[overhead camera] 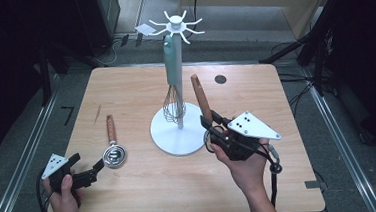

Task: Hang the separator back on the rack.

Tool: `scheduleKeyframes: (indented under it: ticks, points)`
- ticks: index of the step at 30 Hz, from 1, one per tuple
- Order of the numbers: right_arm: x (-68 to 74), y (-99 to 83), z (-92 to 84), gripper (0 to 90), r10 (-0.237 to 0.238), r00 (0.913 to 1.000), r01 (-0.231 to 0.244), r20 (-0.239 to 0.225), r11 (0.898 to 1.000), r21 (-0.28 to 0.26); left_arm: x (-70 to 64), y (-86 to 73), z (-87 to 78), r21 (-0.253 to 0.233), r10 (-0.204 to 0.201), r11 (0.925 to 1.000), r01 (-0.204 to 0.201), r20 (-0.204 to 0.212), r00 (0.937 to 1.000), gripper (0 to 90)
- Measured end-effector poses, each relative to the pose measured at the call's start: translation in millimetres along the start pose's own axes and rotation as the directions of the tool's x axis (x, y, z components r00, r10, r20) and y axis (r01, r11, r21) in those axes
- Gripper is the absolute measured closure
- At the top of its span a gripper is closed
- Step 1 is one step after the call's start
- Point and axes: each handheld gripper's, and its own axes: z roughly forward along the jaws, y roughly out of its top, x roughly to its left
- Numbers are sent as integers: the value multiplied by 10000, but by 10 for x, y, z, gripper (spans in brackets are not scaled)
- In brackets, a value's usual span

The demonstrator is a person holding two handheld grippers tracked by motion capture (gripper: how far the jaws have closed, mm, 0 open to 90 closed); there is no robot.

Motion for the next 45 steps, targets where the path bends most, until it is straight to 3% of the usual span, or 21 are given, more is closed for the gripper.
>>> scheduleKeyframes:
  ticks: [22,27,40,45]
  points:
    - [-2,188,-20,710,-60,9987,47,-497,9996,-267,3,-1,-4,-50,-94,9999,94,-23,10000,0]
    - [1,207,1,711,122,9996,-132,-263,9992,-372,3,-2,-5,-79,-66,9999,66,-25,10000,0]
    - [63,289,1,711,37,9996,-10,283,9954,-954,3,-2,-6,-80,-71,9999,71,-40,10000,0]
    - [108,309,50,711,36,9970,51,769,9937,-1123,4,-3,-5,-106,-66,9999,66,-25,10000,0]
